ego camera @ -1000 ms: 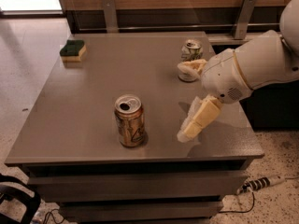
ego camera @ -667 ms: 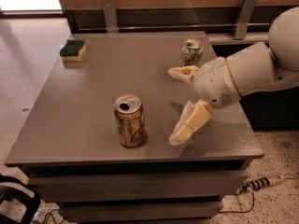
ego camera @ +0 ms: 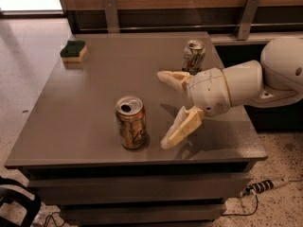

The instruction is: Move orange can near sponge

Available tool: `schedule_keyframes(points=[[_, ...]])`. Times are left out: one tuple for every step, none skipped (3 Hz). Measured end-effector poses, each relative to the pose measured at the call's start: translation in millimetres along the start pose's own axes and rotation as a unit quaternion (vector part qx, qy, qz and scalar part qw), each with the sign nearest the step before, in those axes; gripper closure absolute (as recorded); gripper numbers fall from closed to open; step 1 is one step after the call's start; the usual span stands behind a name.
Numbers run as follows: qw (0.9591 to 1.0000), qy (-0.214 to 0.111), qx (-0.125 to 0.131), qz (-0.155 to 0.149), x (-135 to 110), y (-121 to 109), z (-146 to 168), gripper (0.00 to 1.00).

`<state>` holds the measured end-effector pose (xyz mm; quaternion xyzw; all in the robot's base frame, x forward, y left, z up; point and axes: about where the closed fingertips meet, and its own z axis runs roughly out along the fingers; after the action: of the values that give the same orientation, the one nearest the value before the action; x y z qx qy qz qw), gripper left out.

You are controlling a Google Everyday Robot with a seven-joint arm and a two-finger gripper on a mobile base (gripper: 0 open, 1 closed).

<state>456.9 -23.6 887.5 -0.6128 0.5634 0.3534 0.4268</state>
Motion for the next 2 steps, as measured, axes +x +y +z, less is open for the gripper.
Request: schedule_keyframes(points=[[0.9991,-0.040,-0.016,-0.004,-7,1,12,0.00],[0.9977,-0.057,-0.036,-0.008,-15,3,26,0.00]])
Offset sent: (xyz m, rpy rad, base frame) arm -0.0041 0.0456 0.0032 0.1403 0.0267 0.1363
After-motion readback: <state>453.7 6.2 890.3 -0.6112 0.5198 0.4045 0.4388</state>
